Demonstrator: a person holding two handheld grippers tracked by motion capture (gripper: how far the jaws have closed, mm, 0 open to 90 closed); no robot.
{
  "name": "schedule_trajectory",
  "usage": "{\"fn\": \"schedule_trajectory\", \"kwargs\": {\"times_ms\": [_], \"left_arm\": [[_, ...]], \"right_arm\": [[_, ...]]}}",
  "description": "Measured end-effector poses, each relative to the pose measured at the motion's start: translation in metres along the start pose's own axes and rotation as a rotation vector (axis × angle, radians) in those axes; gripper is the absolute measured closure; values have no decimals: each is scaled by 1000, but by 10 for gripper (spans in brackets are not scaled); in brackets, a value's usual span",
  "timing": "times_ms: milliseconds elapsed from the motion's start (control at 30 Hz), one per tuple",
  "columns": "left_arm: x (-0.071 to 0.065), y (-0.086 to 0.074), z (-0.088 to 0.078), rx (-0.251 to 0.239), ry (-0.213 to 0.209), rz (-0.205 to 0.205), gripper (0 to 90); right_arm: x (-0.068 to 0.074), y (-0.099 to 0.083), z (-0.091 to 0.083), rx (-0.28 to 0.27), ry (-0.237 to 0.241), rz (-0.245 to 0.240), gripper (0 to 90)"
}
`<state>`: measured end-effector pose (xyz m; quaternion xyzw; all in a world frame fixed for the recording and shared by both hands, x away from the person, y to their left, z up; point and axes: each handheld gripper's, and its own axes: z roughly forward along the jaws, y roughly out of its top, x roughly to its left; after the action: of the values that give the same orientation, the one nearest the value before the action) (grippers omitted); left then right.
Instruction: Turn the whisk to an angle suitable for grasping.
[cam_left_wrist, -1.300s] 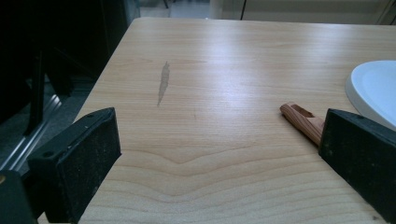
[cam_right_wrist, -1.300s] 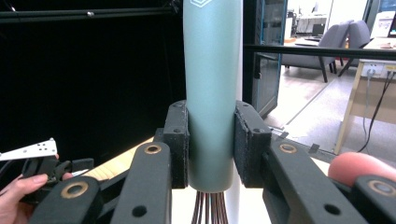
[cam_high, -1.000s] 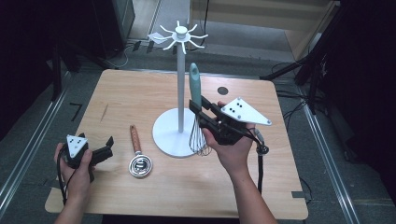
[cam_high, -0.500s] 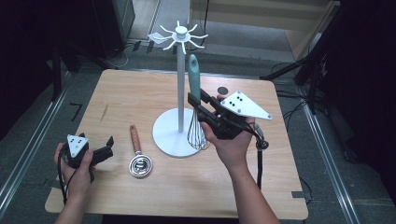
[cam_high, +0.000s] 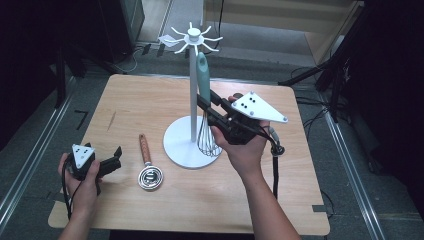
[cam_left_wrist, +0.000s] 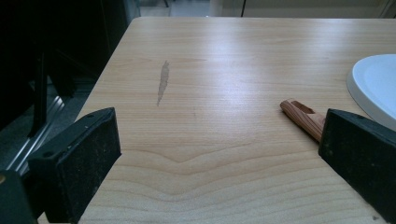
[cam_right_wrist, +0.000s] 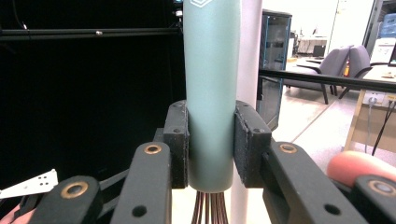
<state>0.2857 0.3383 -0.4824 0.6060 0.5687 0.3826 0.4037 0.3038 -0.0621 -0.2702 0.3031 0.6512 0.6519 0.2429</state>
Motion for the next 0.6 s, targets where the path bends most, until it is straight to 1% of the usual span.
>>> {"fn": "schedule_trajectory", "kwargs": {"times_ms": [100,133,200,333,600], "left_arm": [[0,0,1,0,-1,-4,0],[0,0,1,-1,1,-5,0],[0,0,1,-2,0,-3,0],[0,0,1,0,1,-4,0],[0,0,0,1,-2,-2,0]], "right_arm": [[1,2,2,-1,-1,-12,713],[2,2,3,3,2,-4,713],[0,3,6,9,-7,0,713],[-2,2,8,11,-6,2,713],[-3,0,12,22,3,13,712]]}}
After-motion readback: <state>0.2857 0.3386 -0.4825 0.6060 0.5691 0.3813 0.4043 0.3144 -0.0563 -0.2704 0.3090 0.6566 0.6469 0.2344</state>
